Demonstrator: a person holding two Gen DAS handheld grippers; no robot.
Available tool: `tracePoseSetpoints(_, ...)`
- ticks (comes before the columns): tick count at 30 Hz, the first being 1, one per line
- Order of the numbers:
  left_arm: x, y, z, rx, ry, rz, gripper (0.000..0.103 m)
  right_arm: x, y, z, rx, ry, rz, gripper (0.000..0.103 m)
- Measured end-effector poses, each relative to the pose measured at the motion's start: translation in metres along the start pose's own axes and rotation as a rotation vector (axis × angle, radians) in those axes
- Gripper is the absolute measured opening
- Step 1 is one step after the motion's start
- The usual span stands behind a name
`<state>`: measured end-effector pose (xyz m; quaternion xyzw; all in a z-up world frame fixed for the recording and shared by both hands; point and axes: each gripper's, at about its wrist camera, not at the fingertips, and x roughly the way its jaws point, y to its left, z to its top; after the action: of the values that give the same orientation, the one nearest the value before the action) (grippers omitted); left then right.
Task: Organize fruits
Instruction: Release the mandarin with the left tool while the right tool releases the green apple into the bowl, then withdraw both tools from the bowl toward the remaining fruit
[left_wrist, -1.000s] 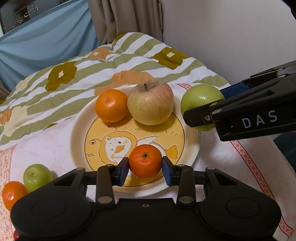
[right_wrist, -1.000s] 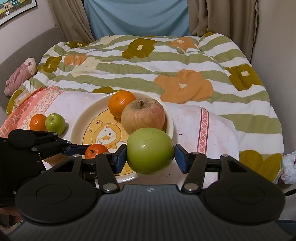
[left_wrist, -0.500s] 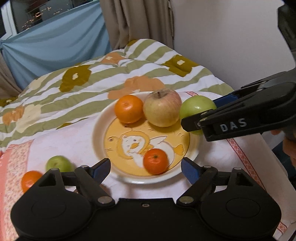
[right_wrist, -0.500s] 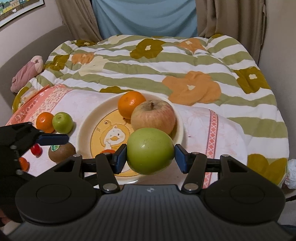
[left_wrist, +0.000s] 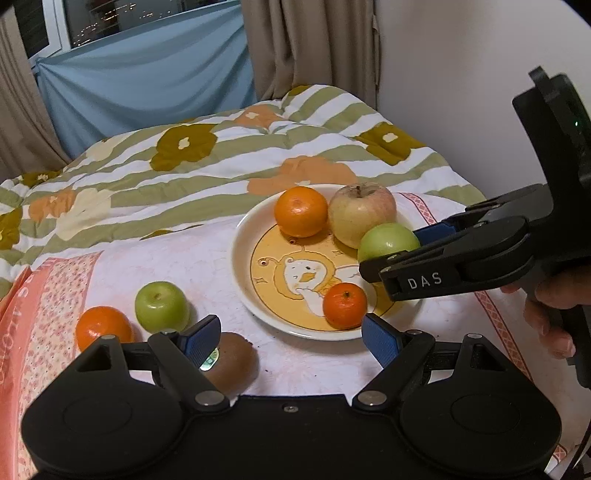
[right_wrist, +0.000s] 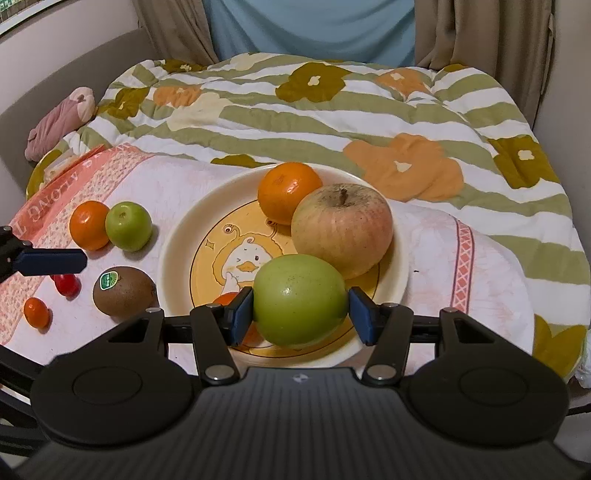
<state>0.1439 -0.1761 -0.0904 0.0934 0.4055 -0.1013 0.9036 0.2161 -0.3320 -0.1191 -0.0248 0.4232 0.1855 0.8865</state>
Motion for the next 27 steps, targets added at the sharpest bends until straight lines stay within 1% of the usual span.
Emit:
tracePoseSetpoints(2, -0.001, 0.001, -0.001, -0.004, 0.000, 0.003, 0.087, 0.003, 0.002, 0.001, -0.010, 0.003, -0.001, 0.070)
tracePoseSetpoints(4, -0.001, 0.001, -0.001, -0.003, -0.001, 0.007, 0.087, 0.004, 0.004, 0.000, -0.024, 0.002, -0.003, 0.073)
tracePoseSetpoints(5, -0.002, 0.001, -0.001, -0.002, -0.003, 0.009, 0.087, 0.003, 0.004, 0.000, -0.030, -0.004, -0.006, 0.076)
tracePoseSetpoints(6, -0.003, 0.002, -0.001, 0.001, -0.005, 0.010, 0.087, 0.002, 0.005, -0.001, -0.039, -0.007, -0.007, 0.088)
tracePoseSetpoints(7, -0.003, 0.001, -0.001, 0.003, -0.006, 0.012, 0.087, 0.001, 0.005, -0.001, -0.041, -0.009, -0.013, 0.103)
tracePoseSetpoints(11, -0.011, 0.002, -0.002, 0.008, -0.018, 0.015, 0.087, -0.012, 0.004, -0.002, -0.021, -0.045, -0.032, 0.103)
tracePoseSetpoints(14, -0.017, 0.004, -0.003, 0.003, -0.029, 0.016, 0.087, -0.022, 0.000, -0.003, 0.000, -0.048, -0.043, 0.103)
tracePoseSetpoints(18, -0.027, 0.007, -0.003, -0.010, -0.035, 0.010, 0.087, -0.043, -0.001, -0.004, 0.015, -0.075, -0.063, 0.103)
tracePoseSetpoints(22, -0.045, 0.008, -0.004, -0.013, -0.062, 0.026, 0.087, -0.067, 0.002, -0.002, 0.020, -0.109, -0.078, 0.103)
tracePoseSetpoints(27, -0.073, 0.016, -0.006, -0.023, -0.101, 0.051, 0.087, -0.098, 0.010, -0.001, 0.031, -0.148, -0.074, 0.103)
